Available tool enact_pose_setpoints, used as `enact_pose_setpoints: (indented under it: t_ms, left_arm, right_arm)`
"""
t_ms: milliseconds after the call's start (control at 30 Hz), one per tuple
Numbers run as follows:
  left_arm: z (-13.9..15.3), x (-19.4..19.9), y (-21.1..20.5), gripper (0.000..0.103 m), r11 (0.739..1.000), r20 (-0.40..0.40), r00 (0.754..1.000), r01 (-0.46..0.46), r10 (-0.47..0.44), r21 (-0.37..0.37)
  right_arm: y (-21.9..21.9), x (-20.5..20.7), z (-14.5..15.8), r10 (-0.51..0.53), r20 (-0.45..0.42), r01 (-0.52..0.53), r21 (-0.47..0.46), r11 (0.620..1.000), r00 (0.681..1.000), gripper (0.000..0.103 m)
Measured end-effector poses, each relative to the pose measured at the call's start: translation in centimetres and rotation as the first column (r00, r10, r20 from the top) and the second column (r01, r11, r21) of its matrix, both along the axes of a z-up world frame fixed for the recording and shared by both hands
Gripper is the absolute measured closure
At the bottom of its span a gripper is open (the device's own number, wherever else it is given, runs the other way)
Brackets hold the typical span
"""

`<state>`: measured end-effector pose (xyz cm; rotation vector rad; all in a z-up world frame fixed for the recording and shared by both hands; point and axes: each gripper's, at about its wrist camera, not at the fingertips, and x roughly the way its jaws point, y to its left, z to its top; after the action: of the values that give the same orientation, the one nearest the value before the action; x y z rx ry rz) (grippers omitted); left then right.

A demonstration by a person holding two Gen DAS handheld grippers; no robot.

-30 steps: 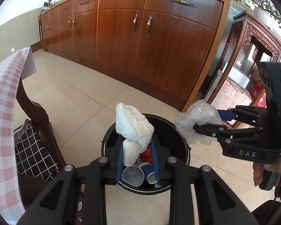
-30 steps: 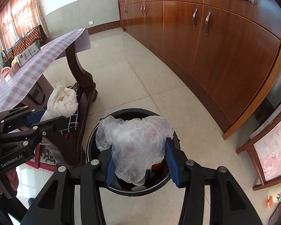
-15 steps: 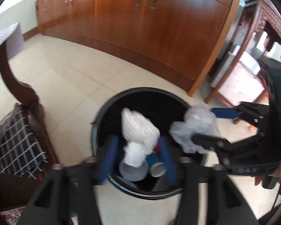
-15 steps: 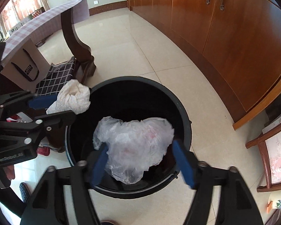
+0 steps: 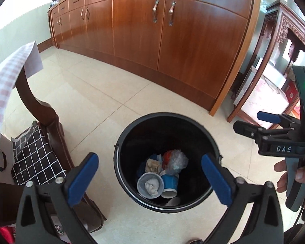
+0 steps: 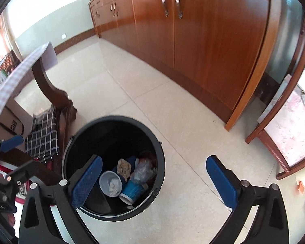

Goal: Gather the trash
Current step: 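Move both tools back over the table toward the cup and milk carton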

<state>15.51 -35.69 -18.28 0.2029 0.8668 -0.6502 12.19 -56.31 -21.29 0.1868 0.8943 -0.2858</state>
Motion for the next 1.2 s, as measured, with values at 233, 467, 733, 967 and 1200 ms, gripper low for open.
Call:
enact_pose_setpoints:
  t_ms: [233,467,733,967,1200]
  left_arm:
    - [3.8,-1.5,0.7,0.001,0.999,0.027,0.999,0.034,-0.033,-0.035]
    - [6.4,-2.6,3.0,0.001,0.998,0.066,0.998,0.008,-0.004,-0.063]
    - [8.3,-2.8,7.4,0.012,0.992,0.089,0.992,-0.075,0.084,-0.103]
    - [10.0,-2.7,12.2,0.011,0.977,0.139,0.969,-0.192,0.204,-0.096]
    - [10.8,-2.2,17.7,0.011,0.948,0.161,0.935,-0.303,0.316,-0.102]
  right_arm:
    - [0.5,-2.5,5.5,-0.023,0.091,0.022,0.015,1.000,0.996,0.000]
    - [3.7,-3.6,10.0,0.008,0.162,-0.002,-0.038,0.999,0.987,0.000]
    - [7.9,-3.3,13.2,0.085,0.207,-0.070,-0.080,0.994,0.975,0.000]
    - [12.8,-1.8,15.0,0.172,0.241,-0.153,-0.095,0.984,0.955,0.000]
    - [18.5,0.3,16.0,0.274,0.256,-0.250,-0.121,0.961,0.927,0.000]
